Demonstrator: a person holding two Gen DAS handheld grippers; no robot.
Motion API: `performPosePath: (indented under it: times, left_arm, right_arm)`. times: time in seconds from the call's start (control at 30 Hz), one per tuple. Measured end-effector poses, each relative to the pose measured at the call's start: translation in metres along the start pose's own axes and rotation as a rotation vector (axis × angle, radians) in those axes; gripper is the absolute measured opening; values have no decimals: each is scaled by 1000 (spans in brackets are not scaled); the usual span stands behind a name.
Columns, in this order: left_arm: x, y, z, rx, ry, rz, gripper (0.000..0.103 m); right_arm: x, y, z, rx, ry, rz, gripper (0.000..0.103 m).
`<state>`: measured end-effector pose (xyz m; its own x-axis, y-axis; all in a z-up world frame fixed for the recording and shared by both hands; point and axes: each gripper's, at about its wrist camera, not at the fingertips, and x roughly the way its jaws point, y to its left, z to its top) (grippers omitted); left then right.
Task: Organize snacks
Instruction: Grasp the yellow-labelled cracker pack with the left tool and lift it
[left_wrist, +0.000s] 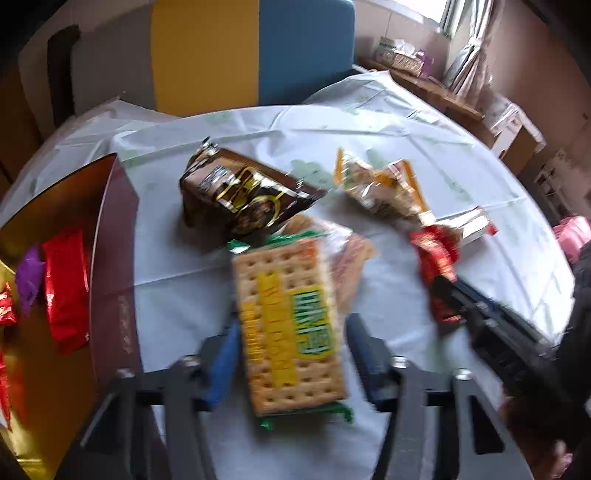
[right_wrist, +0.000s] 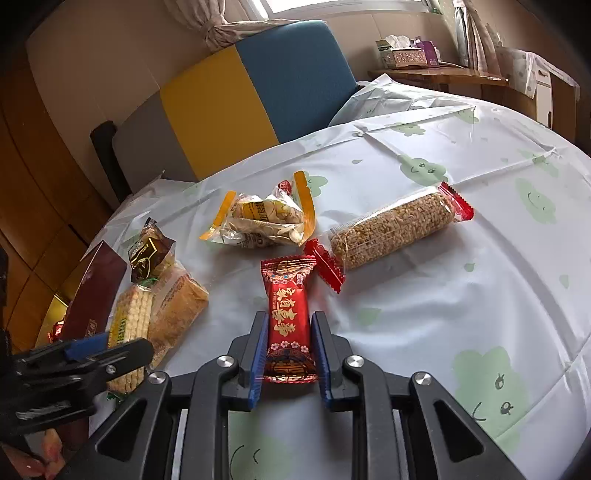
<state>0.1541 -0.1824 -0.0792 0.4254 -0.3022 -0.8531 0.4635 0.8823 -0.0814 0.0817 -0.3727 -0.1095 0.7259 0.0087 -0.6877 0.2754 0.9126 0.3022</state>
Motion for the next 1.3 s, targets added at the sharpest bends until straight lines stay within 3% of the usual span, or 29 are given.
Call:
performPosePath:
  times: [0.43, 0.73, 1.3]
  left_arm:
    - [-9, 7, -16, -53, -32, -20, 49]
    - [-38, 9, -20, -60, -75, -62, 49]
    - [-88, 41, -14, -101, -174, -23, 49]
  right_arm:
    - [1, -2, 0, 5, -1, 11, 23]
    - [1, -1, 0, -2, -2, 4, 23]
    - [1, 1, 0, -10, -2, -6, 23]
